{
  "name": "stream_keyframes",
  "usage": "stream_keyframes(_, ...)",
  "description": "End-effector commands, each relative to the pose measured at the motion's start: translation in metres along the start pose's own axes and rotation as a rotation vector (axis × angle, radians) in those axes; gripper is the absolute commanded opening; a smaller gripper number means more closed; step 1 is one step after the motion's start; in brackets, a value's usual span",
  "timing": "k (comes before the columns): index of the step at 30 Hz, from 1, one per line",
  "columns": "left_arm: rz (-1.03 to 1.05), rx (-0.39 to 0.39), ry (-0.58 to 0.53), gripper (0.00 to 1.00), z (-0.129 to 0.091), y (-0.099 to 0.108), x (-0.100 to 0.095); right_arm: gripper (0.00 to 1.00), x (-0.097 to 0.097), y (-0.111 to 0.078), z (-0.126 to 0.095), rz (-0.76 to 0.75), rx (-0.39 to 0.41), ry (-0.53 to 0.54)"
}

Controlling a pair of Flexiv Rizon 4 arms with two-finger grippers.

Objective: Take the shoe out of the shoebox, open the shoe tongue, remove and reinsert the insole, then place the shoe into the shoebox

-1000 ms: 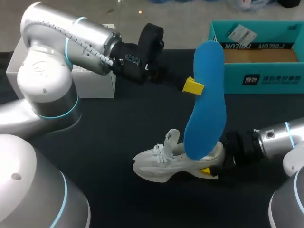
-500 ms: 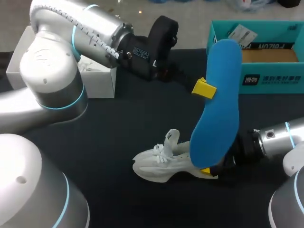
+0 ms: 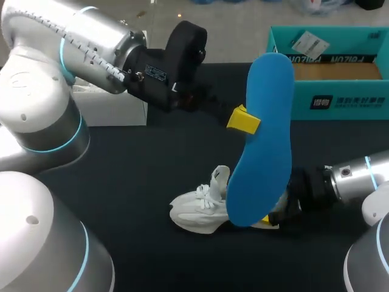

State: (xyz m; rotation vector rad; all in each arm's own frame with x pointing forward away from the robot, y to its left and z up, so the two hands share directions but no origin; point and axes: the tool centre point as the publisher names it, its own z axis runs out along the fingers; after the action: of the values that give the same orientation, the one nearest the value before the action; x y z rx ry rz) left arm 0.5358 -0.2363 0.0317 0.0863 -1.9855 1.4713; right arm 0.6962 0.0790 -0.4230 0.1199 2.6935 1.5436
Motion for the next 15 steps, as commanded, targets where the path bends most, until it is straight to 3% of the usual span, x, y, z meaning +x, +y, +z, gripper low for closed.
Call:
stream_keyframes(1,0.002,0.016,-0.018,0.00,-0.0058,0.0102,0.0049,0.00,-0.0011,-0.0062,0.0066,0.001,0.003,-0.001)
stream_keyframes(15,0.023,0.029,-0.026,0.00,-0.0075,0.0109,0.0014,0.00,-0.0011,-0.0062,0.0066,0.001,0.003,-0.001)
